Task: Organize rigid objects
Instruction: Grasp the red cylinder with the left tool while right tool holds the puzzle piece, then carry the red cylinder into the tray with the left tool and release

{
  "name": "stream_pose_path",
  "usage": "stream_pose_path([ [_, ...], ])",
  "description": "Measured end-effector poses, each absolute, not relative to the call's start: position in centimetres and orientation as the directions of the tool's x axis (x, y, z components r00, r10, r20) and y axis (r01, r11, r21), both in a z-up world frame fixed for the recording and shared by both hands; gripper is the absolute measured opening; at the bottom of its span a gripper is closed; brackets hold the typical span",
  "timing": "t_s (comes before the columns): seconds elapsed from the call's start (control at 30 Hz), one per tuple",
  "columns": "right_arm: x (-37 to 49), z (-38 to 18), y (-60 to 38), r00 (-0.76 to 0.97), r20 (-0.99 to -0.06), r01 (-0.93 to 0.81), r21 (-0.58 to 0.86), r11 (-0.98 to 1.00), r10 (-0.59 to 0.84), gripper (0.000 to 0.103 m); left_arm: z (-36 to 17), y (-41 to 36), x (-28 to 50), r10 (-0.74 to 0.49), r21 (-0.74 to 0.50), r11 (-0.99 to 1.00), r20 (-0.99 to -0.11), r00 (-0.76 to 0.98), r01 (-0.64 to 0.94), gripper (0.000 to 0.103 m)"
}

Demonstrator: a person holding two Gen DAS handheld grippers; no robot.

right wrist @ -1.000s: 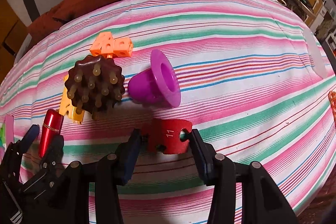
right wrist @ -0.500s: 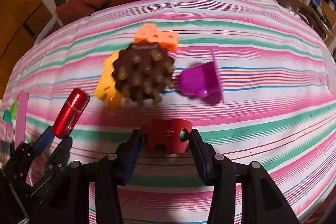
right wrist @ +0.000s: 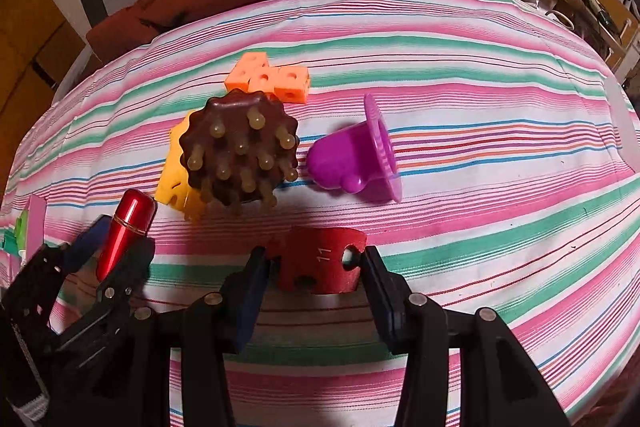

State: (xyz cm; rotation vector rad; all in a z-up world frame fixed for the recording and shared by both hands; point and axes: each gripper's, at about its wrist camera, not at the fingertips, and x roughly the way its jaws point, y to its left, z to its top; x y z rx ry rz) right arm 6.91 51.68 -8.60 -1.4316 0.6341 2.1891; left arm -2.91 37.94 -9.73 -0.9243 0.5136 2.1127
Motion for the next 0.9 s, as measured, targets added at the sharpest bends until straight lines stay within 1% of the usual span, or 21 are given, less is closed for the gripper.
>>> stream_pose_path([
  [0.03,6.9,-8.6,51.7,-0.363,-0.925,-0.593,0.134,-0.794,0.115,0.047,-9.7,37.8,-2.6,0.488,0.064,-0.625,-0.746,-0.453,-0.778,0.027],
  [0.23,6.7,-8.6,51.5,-0.364,-0.924,-0.59,0.131,-0.797,0.117,0.047,-9.7,36.0,-1.6,0.494,0.072,-0.637,-0.725,-0.479,-0.767,0.026],
  [0.33,6.4,-8.6,51.3,-0.389,-0.917,-0.578,0.168,-0.799,0.088,0.047,-9.6,34.7,-1.1,0.489,0.066,-0.656,-0.722,-0.489,-0.752,0.026],
  [0.43,6.1,-8.6,50.7,-0.4,-0.913,-0.559,0.18,-0.809,0.074,0.047,-9.5,33.3,-0.4,0.487,0.039,-0.673,-0.728,-0.483,-0.738,0.026],
  [0.5,5.9,-8.6,50.4,-0.395,-0.915,-0.546,0.163,-0.822,0.08,0.047,-9.4,32.1,0.0,0.506,-0.017,-0.684,-0.731,-0.457,-0.729,0.026],
  [0.57,6.0,-8.6,50.2,-0.385,-0.918,-0.538,0.14,-0.832,0.094,0.047,-9.3,31.2,0.6,0.519,-0.044,-0.685,-0.731,-0.444,-0.727,0.026],
  [0.9,6.1,-8.7,49.3,-0.356,-0.923,-0.517,0.068,-0.853,0.142,0.047,-8.3,27.2,2.5,0.556,-0.107,-0.68,-0.72,-0.415,-0.726,0.026],
])
